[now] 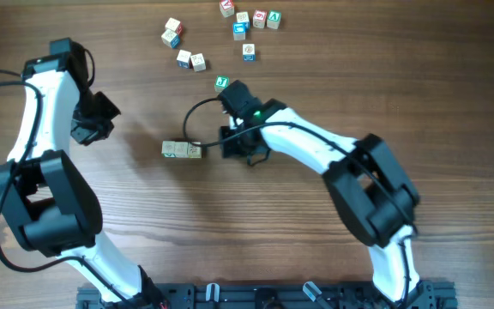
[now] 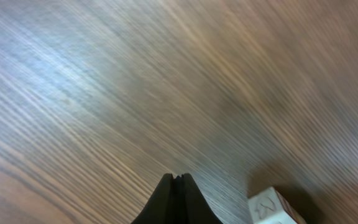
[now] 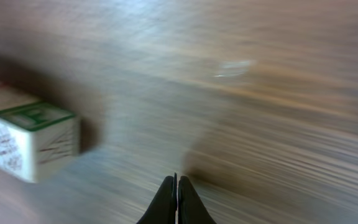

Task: Form a horizontal line
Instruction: 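Lift the right gripper away from the row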

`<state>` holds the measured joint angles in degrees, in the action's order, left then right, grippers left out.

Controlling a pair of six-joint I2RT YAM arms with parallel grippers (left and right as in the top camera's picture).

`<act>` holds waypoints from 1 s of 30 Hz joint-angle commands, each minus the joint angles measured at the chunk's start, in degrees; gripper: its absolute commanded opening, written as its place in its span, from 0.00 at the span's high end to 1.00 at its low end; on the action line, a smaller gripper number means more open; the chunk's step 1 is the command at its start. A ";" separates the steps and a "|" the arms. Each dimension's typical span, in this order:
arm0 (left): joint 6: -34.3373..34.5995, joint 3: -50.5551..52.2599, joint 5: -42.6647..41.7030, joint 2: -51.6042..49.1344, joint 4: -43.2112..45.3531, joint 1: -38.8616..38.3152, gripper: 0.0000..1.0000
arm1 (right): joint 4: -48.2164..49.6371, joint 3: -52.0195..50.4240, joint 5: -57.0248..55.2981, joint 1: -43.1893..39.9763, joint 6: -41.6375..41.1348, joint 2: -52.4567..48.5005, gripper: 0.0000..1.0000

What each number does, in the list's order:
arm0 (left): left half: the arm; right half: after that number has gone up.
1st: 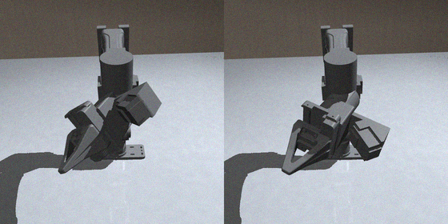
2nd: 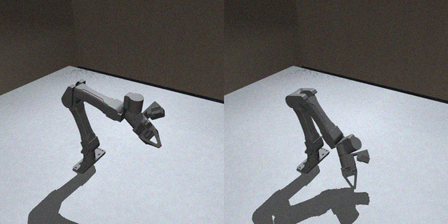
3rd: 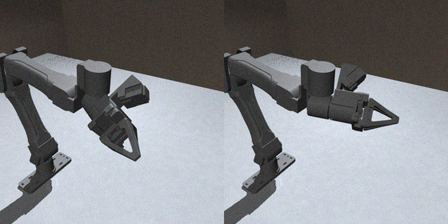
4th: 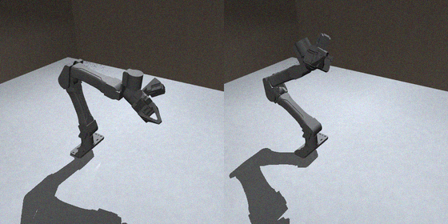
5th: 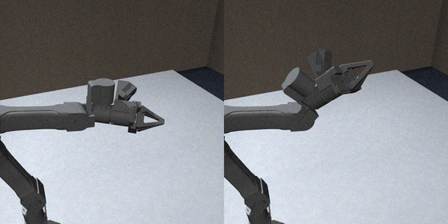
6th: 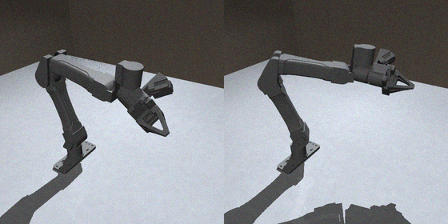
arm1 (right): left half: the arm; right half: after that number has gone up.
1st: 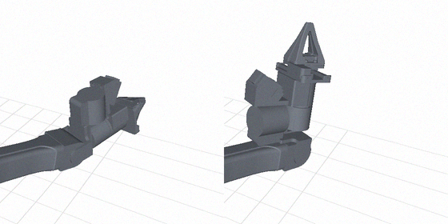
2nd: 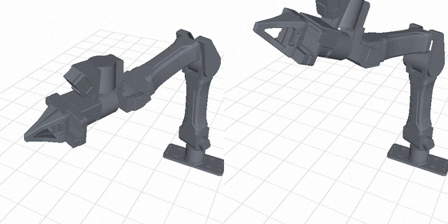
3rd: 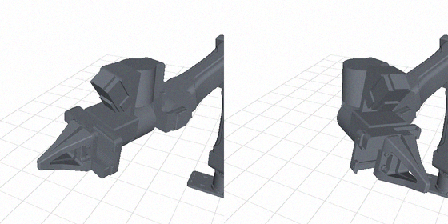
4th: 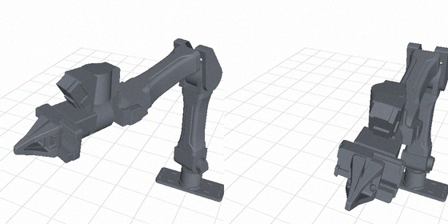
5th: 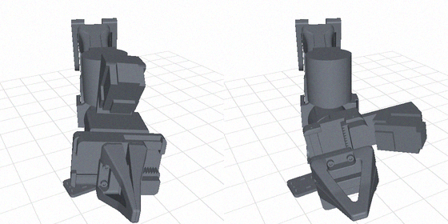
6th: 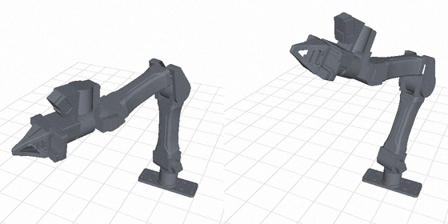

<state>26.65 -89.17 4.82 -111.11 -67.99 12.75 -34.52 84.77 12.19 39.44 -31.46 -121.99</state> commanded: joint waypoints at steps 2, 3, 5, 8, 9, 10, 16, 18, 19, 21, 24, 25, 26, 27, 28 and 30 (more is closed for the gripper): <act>-4.92 -0.72 -3.06 8.24 0.90 -6.14 0.96 | -8.02 -0.15 -23.06 -0.90 -0.37 13.66 0.95; -5.55 -0.72 -3.06 10.14 1.09 -7.58 0.96 | -9.79 -0.15 -25.27 -0.90 -0.85 15.78 0.95; -6.86 -0.72 -3.04 15.06 1.31 -10.97 0.96 | -13.51 -0.15 -30.01 -0.90 -3.10 20.17 0.95; -6.99 -0.72 -2.56 22.40 1.16 -15.43 0.96 | -18.45 -0.15 -35.63 -0.90 -5.22 26.62 0.95; -6.97 -0.72 -2.03 25.00 1.09 -16.83 0.96 | -19.67 -0.15 -36.33 -0.90 -5.31 28.65 0.95; -6.97 -0.72 -1.55 26.95 1.05 -17.86 0.96 | -21.09 -0.15 -36.68 -0.90 -5.38 30.93 0.95; -6.91 -0.72 0.66 42.62 -1.57 -24.68 0.96 | -28.57 -0.15 -38.27 -0.68 -5.44 44.81 0.96; -6.71 -0.59 0.63 46.12 -3.21 -25.94 0.96 | -29.86 -0.15 -38.64 -0.68 -5.42 48.68 0.95; -6.73 -0.04 0.66 48.39 -4.02 -26.75 0.96 | -30.53 -0.15 -38.64 -0.68 -5.35 51.30 0.95; -6.71 1.84 0.68 52.15 -4.72 -27.52 0.96 | -31.93 -0.15 -38.91 -0.68 -5.40 54.88 0.96; -5.86 6.84 0.85 58.71 -5.11 -27.61 0.96 | -35.95 -0.15 -40.24 -0.68 -6.25 61.16 0.95; -4.63 8.76 1.31 60.89 -4.81 -27.61 0.96 | -36.92 -0.15 -40.61 -0.68 -6.16 62.97 0.96; -3.63 10.25 1.81 62.40 -4.42 -27.61 0.94 | -37.55 -0.15 -40.85 -0.68 -5.42 64.50 0.96; -2.80 12.04 2.60 64.17 -3.76 -27.61 0.87 | -37.81 -0.15 -41.11 -0.68 -4.42 65.96 0.96; -2.25 13.86 3.15 65.90 -2.89 -27.61 0.73 | -37.88 -0.15 -41.57 -0.68 -4.02 66.95 0.95; -2.19 17.00 3.48 68.32 -0.76 -27.61 0.43 | -37.83 -0.15 -44.33 -0.68 -3.89 69.02 0.71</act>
<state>22.24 -77.49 5.98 -46.26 -71.29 -14.63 -72.25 84.64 -27.00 38.52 -36.29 -55.96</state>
